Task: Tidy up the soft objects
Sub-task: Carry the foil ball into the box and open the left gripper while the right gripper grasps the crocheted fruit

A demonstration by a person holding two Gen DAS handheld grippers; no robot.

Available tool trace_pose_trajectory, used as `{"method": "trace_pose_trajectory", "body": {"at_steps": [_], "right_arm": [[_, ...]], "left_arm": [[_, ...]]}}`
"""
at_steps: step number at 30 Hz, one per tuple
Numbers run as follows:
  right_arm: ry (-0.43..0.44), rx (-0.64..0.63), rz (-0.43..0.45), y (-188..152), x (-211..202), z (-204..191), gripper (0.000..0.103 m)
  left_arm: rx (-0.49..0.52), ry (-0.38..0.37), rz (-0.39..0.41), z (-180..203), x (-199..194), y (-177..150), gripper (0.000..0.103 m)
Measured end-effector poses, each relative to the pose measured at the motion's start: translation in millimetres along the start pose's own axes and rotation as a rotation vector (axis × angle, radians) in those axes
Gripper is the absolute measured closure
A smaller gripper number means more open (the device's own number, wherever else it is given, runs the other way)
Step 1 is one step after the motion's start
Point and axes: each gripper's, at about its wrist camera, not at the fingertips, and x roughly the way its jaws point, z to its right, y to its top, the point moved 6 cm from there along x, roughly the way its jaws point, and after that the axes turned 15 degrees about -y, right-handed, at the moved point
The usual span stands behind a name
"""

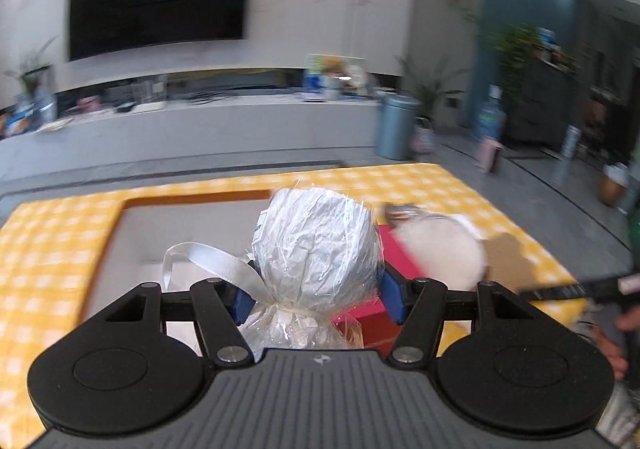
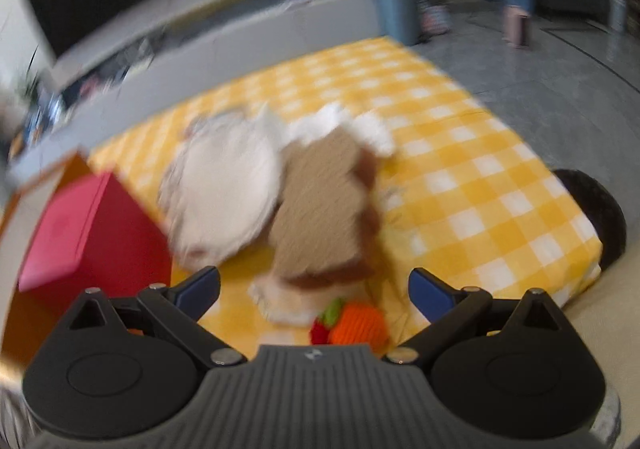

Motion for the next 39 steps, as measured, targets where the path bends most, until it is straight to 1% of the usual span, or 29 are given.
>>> {"method": "trace_pose_trajectory", "body": {"at_steps": [1, 2, 4, 5, 7, 9, 11, 13, 15, 17, 18, 20, 21, 22, 23, 24, 28, 31, 33, 35, 37, 39], "right_arm": [[0.006, -0.053, -0.021, -4, 1, -7, 0.006], [0.008, -0.098, -0.039, -8, 3, -13, 0.006], [0.001, -0.173, -0.087, -16, 10, -23, 0.007], [-0.016, -0.201, -0.116, -19, 15, -27, 0.012], [-0.093, -0.233, -0.161, -23, 27, -30, 0.015], [-0.141, -0.238, -0.205, -23, 38, -30, 0.016], [-0.184, -0.243, -0.209, -22, 44, -31, 0.016], [-0.221, -0.249, -0.218, -21, 47, -31, 0.016], [-0.247, -0.247, -0.237, -20, 52, -28, 0.016], [-0.269, -0.243, -0.257, -18, 57, -25, 0.018], [-0.272, -0.249, -0.263, -18, 59, -26, 0.02], [-0.274, -0.265, -0.276, -20, 60, -26, 0.035], [-0.284, -0.265, -0.275, -21, 60, -25, 0.038], [-0.3, -0.261, -0.269, -21, 61, -25, 0.045], [-0.317, -0.26, -0.265, -22, 60, -23, 0.049], [-0.322, -0.261, -0.262, -23, 61, -24, 0.049], [-0.316, -0.27, -0.228, -22, 56, -27, 0.049], [-0.295, -0.262, -0.179, -22, 43, -27, 0.049], [-0.243, -0.252, -0.161, -23, 31, -29, 0.049], [-0.176, -0.239, -0.151, -25, 23, -32, 0.049], [-0.137, -0.229, -0.135, -26, 12, -34, 0.049], [-0.103, -0.231, -0.109, -27, -1, -38, 0.049]], "left_arm": [[-0.02, 0.014, 0.011, -6, -1, -2, 0.032], [-0.033, 0.005, 0.025, -9, -4, -3, 0.032], [-0.037, -0.038, 0.046, -11, -8, -5, 0.032], [-0.037, -0.047, 0.054, -15, -11, -6, 0.032], [-0.04, -0.048, 0.066, -21, -16, -8, 0.032], [-0.063, -0.06, 0.076, -28, -16, -11, 0.032], [-0.088, -0.069, 0.085, -35, -19, -14, 0.032], [-0.098, -0.062, 0.103, -40, -21, -16, 0.032], [-0.099, -0.045, 0.121, -44, -28, -19, 0.032], [-0.104, -0.05, 0.126, -44, -28, -19, 0.032], [-0.107, -0.055, 0.126, -44, -27, -19, 0.032], [-0.107, -0.054, 0.125, -46, -29, -22, 0.032], [-0.107, -0.051, 0.122, -46, -29, -22, 0.032], [-0.111, -0.045, 0.118, -47, -28, -23, 0.032], [-0.116, -0.04, 0.114, -50, -29, -25, 0.032], [-0.117, -0.036, 0.111, -50, -29, -26, 0.032], [-0.124, -0.025, 0.105, -53, -28, -27, 0.032], [-0.127, -0.008, 0.103, -55, -31, -26, 0.032], [-0.136, 0.003, 0.105, -58, -33, -26, 0.032], [-0.138, 0.031, 0.106, -60, -35, -25, 0.032], [-0.133, 0.058, 0.106, -62, -38, -26, 0.032], [-0.134, 0.058, 0.102, -63, -40, -26, 0.032]]}}
